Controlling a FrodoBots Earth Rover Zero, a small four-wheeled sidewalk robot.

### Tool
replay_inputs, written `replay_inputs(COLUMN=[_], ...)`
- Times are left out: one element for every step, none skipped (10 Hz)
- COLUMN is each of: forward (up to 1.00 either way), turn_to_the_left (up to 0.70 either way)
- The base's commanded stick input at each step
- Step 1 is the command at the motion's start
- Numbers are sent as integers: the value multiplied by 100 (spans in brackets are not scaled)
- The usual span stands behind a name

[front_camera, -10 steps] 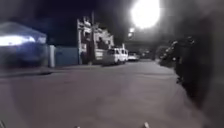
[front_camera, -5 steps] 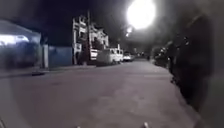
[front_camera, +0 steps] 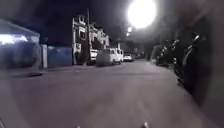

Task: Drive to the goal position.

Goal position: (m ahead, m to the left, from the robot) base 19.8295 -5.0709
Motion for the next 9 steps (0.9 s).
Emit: replay_inputs(forward=[70,70,70,70,70,70,70,70,70], turn_to_the_left=[-35,-35,-35,-35,-35,-35,-35,-32,0])
